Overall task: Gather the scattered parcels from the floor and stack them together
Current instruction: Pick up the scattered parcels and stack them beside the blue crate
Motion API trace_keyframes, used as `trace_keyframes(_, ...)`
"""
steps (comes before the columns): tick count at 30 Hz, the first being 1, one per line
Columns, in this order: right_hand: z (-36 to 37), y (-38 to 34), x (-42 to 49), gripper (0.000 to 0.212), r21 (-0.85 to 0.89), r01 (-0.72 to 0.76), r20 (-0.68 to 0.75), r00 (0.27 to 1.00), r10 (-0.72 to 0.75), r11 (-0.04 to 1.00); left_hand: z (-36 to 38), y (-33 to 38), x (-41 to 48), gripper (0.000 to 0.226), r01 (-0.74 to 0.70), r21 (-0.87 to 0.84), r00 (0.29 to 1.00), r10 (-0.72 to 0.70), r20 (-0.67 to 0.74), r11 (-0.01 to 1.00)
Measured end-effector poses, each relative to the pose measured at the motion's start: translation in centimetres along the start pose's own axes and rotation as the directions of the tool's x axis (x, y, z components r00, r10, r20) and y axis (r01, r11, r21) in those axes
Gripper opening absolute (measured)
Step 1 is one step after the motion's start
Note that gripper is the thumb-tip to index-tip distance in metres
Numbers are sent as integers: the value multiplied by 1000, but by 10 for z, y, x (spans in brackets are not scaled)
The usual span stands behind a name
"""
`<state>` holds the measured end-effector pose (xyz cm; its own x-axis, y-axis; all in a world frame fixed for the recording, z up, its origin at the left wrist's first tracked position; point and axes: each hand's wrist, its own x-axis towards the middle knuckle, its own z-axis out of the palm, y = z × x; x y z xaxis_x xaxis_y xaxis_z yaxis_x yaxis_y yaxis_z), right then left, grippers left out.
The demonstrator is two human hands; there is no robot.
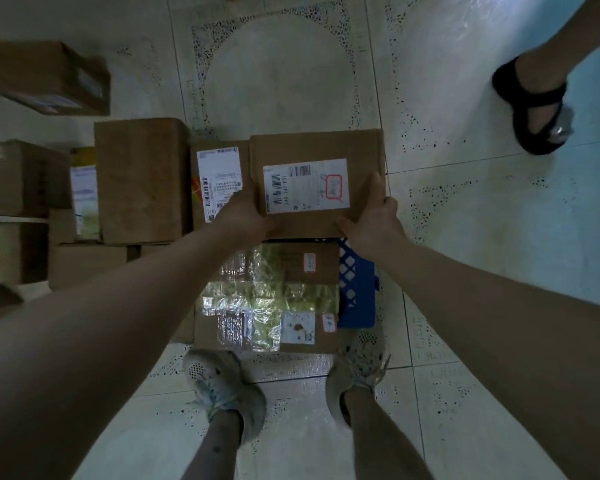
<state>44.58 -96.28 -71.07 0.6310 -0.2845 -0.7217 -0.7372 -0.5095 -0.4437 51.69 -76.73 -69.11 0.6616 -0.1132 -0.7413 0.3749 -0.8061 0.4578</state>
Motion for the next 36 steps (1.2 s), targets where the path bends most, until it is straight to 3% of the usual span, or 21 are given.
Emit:
trace_keyframes(5, -20, -20, -17, 93, -112, -14, 29, 999, 17, 994, -19, -1, -23, 67, -10, -24, 999, 9, -37, 1000)
trace_keyframes(7, -28, -35, -33, 82, -128, 10, 1, 1000, -10, 992, -37, -5, -43, 74, 5, -25, 999, -6, -37, 1000)
trace_keyframes(11, -44, -78, -79, 57, -155, 71, 16, 997, -69, 985, -86, -19, -98, 66, -29, 45, 995, 33, -93, 999)
trace_keyframes(15, -55, -133, -145, 60, -207, 89, 44, 996, -82, 974, -154, -37, -166, 78, 65, 84, 988, -52, -146, 994)
trace_keyframes(23, -53, -255, -299, 71, -346, 172, 41, 985, -169, 922, -282, -58, -317, 76, 40, 82, 974, -21, -225, 996)
trace_keyframes(31, -49, -331, -397, 70, -431, 336, 157, 942, -297, 838, -344, -86, -449, 72, 103, -116, 890, -143, -432, 988)
trace_keyframes(36, -41, -378, -444, 68, -474, 433, 163, 899, -406, 767, -379, -112, -519, 71, 114, -187, 858, -191, -476, 976)
